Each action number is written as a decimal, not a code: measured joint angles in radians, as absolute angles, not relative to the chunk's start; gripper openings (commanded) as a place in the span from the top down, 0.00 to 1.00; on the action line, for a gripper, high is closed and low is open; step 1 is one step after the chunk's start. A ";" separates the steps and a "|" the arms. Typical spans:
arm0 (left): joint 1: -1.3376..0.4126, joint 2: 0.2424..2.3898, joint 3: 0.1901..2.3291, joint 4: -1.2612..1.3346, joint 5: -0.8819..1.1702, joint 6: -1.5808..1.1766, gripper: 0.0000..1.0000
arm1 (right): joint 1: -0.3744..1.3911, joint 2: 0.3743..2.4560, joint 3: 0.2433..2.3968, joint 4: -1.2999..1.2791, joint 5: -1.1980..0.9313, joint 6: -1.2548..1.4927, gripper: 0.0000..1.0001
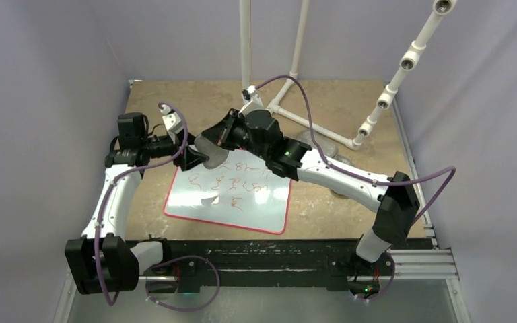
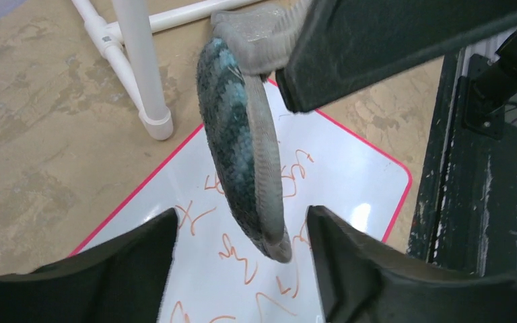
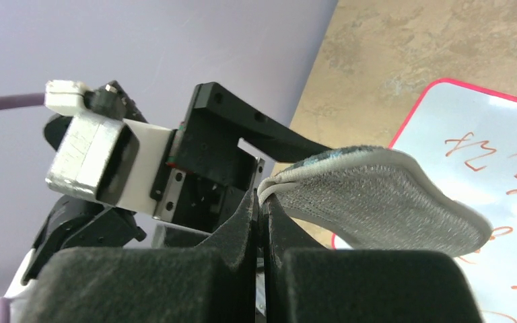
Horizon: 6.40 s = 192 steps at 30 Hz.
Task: Erase the whiteboard
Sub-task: Erase the whiteboard at the whiteboard stand.
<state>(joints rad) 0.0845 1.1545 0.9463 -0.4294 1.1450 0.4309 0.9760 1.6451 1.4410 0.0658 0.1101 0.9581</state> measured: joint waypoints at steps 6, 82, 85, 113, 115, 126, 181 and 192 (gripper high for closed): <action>0.084 1.134 0.913 -0.373 1.139 0.403 0.09 | 0.969 1.641 1.438 0.099 0.087 0.980 1.00; 0.003 0.985 0.923 -0.484 0.818 1.178 0.45 | 0.924 1.635 1.325 0.183 -0.167 1.028 1.00; 0.004 1.001 0.936 -0.519 0.824 1.151 0.03 | 0.913 1.572 1.294 0.086 -0.149 0.983 1.00; 0.020 1.329 1.059 -0.675 0.524 0.553 0.01 | 0.756 1.632 1.274 -0.727 -0.071 0.407 1.00; 0.020 1.330 1.059 -0.660 0.487 0.528 0.01 | 0.731 1.702 1.274 -0.670 -0.129 0.397 1.00; 0.105 1.488 1.058 -0.579 0.219 0.375 0.20 | 0.613 1.860 1.188 -0.275 -0.476 0.445 1.00; 0.047 1.813 1.128 -0.515 0.197 0.314 1.00 | 0.686 1.956 1.018 0.297 -0.300 1.014 1.00; -0.027 1.815 1.142 -0.553 0.175 0.422 1.00 | 0.594 1.804 0.892 0.170 -0.192 0.959 1.00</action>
